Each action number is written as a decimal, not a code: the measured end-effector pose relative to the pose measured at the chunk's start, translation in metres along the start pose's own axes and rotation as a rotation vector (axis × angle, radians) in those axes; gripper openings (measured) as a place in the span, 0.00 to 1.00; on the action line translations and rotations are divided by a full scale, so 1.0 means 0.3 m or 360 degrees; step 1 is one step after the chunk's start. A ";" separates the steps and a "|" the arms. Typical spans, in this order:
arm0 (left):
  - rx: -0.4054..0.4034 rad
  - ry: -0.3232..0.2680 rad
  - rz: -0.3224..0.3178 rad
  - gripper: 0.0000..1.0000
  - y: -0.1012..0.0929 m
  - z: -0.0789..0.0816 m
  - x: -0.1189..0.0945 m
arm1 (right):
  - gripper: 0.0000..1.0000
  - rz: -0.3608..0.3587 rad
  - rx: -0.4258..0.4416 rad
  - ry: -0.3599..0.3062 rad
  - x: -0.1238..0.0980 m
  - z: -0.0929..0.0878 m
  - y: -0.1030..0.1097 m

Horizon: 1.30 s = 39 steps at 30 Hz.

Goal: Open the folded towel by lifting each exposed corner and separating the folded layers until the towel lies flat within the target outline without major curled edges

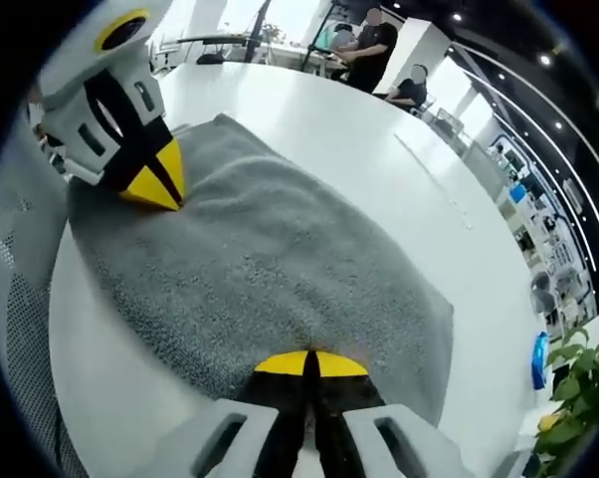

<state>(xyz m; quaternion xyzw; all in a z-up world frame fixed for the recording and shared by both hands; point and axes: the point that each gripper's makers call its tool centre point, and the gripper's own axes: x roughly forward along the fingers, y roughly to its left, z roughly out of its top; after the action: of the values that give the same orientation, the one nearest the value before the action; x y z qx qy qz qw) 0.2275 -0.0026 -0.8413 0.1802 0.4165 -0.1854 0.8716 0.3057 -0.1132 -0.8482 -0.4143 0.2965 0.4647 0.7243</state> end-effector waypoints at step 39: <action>-0.0162 -0.0089 -0.0591 0.03 -0.242 0.019 -0.038 | 0.00 -0.0006 0.0130 0.0042 0.021 0.003 -0.051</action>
<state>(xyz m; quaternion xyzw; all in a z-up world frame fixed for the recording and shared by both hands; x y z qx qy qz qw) 0.1902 -0.0663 -0.8406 0.0509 0.4270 -0.3267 0.8416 0.3222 -0.1131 -0.8478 -0.3910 0.3238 0.4454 0.7375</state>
